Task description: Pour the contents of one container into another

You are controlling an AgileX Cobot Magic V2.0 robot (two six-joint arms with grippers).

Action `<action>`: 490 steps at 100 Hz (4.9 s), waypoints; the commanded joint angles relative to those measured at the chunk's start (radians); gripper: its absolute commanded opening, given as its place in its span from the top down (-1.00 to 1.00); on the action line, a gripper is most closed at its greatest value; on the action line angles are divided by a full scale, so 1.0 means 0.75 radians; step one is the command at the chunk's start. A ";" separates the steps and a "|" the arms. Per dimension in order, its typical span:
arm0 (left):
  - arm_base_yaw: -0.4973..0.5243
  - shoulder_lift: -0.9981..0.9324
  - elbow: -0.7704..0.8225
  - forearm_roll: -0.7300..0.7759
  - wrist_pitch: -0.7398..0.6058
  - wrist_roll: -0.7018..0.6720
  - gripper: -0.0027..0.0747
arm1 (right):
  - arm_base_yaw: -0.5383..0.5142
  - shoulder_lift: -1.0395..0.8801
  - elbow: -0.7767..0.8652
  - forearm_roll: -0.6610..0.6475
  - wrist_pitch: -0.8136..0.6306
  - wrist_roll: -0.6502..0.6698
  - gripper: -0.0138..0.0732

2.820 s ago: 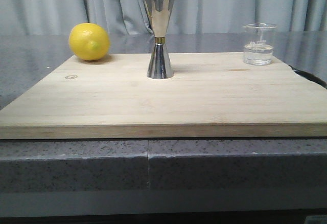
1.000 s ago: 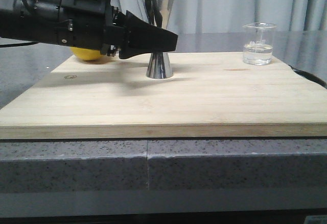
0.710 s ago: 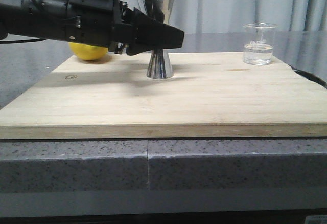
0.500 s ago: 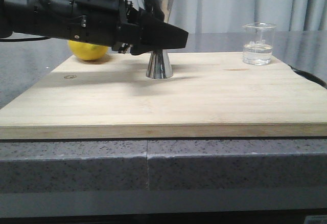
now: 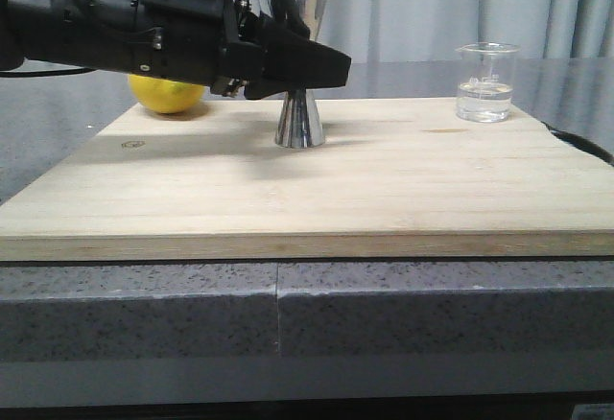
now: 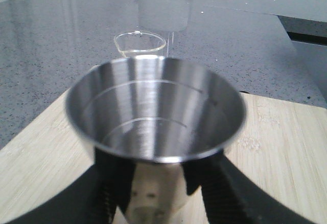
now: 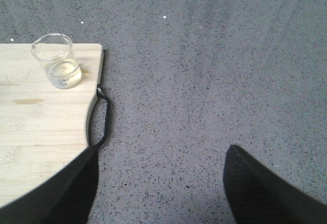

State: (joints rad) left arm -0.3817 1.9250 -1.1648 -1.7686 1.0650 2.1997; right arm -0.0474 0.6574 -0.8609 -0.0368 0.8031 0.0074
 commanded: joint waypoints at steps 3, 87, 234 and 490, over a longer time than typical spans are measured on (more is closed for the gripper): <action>-0.010 -0.066 -0.035 -0.111 0.098 0.003 0.24 | 0.001 0.009 -0.048 -0.012 -0.100 -0.010 -0.40; -0.008 -0.066 -0.080 -0.111 0.280 -0.009 0.26 | 0.001 0.009 -0.048 -0.012 -0.100 -0.010 -0.40; -0.008 -0.106 -0.155 -0.111 0.273 -0.103 0.26 | 0.290 0.297 -0.170 0.357 -0.061 -0.445 -0.40; -0.008 -0.106 -0.155 -0.111 0.273 -0.103 0.26 | 0.290 1.408 0.153 -0.179 -2.222 0.152 -0.36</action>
State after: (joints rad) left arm -0.3817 1.9054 -1.2497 -1.7623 1.1615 2.1307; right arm 0.1788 1.7460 -0.7191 -0.1664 -0.7820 0.1209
